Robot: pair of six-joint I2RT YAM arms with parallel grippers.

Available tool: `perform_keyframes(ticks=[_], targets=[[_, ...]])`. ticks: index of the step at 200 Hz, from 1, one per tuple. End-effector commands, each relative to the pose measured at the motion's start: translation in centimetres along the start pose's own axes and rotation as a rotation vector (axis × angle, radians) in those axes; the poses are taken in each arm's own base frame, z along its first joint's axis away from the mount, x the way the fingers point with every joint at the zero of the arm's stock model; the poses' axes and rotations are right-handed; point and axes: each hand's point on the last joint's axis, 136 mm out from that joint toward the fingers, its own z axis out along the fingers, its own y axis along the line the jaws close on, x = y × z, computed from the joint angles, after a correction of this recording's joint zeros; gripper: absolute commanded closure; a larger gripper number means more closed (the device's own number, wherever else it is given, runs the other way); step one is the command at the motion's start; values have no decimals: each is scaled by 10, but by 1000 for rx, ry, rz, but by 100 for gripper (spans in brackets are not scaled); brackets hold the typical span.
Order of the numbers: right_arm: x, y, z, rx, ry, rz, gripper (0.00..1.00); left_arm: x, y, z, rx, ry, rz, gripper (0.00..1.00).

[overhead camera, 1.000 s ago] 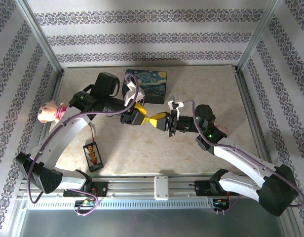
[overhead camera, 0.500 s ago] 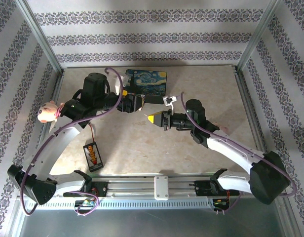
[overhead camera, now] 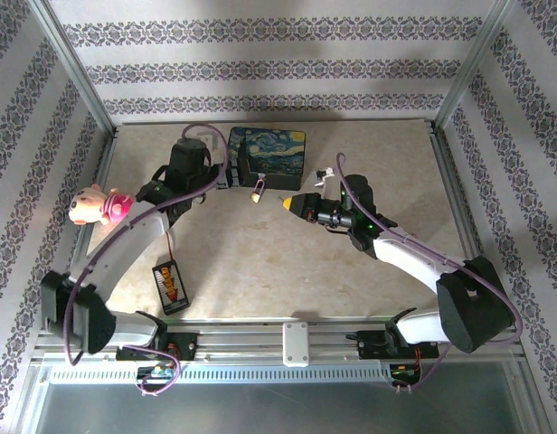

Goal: Unlock the padlock with the key

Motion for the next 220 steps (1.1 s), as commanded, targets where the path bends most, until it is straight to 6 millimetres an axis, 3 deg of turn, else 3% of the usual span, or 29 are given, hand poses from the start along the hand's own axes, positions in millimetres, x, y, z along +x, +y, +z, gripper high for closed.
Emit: perform_keyframes(ticks=[1,48,77,98,127,157,192,220], targets=[[-7,-19,-5,59,-46,75,100,-19,-1,27,48,-17,-35,1],[-37,-55,-25,153,-152,147,100,-12,32,96,25,67,-84,1],[-68,-84,-40,244,-233,168,100,-13,60,123,-13,82,-123,1],[-95,-103,-41,299,-267,160,100,-12,67,138,-16,94,-102,1],[-138,-125,-27,327,-304,153,100,-8,65,162,29,109,-84,1],[-170,-154,3,335,-306,165,100,-7,60,178,84,112,-77,1],[-194,-178,33,324,-324,179,100,-5,63,189,80,115,-59,1],[-197,-188,54,322,-312,192,100,1,58,195,120,127,-72,0]])
